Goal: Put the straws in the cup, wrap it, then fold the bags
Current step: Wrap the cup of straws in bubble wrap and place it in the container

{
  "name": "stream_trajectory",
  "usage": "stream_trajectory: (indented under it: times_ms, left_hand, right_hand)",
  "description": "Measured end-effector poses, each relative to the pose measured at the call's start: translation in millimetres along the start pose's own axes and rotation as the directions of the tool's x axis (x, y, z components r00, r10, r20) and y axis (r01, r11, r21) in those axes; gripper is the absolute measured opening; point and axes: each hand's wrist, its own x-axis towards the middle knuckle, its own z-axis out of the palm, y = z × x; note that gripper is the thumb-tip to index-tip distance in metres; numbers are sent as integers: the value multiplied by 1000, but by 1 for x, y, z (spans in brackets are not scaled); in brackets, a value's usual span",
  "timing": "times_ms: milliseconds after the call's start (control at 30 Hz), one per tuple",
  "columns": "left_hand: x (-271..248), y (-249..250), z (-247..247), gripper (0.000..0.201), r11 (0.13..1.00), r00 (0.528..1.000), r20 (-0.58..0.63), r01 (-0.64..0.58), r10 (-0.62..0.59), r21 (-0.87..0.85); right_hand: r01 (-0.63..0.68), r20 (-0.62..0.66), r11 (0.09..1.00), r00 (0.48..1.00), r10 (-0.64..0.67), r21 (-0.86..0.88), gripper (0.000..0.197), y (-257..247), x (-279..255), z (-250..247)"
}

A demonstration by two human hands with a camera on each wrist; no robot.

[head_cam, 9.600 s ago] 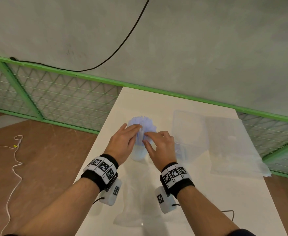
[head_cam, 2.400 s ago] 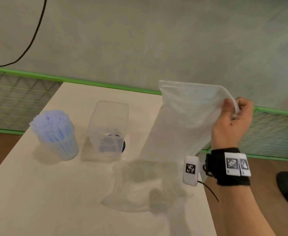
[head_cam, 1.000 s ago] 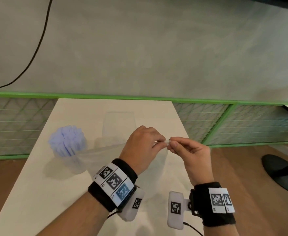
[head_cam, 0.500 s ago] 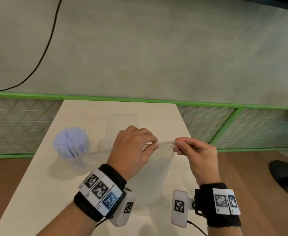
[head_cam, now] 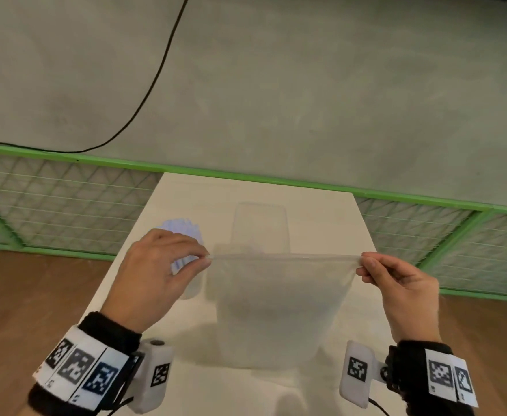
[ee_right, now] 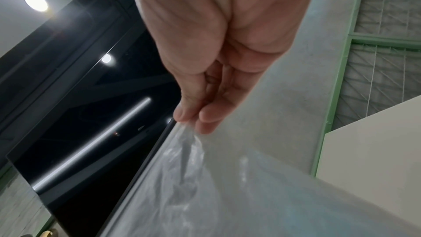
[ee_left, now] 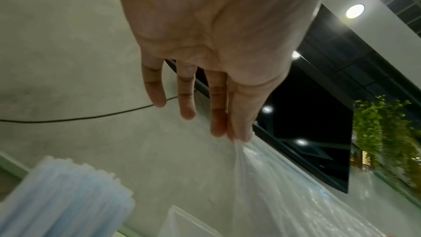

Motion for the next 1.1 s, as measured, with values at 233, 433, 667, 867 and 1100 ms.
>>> stream_trajectory:
  times_ms: [233, 433, 667, 867, 1100]
  left_hand:
    - [-7, 10, 4, 26, 995, 995, 102, 16, -6, -97]
    - [5, 40, 28, 52, 985, 913, 380, 168, -146, -26]
    - [16, 37, 46, 18, 945, 871, 385, 222, -303, 241]
    - [8, 26, 51, 80, 935, 725, 655, 345, -212, -79]
    - [6, 30, 65, 57, 772, 734, 643, 533, -219, -346]
  right_hand:
    - [21, 86, 999, 996, -18, -31, 7, -16, -6, 6]
    - [260, 328, 837, 939, -103, -482, 27, -30, -12, 33]
    - [279, 417, 652, 907, 63, -705, 32, -28, -22, 39]
    - [300, 594, 622, 730, 338, -723, 61, -22, -29, 28]
    - [73, 571, 780, 724, 387, -622, 66, -7, -24, 42]
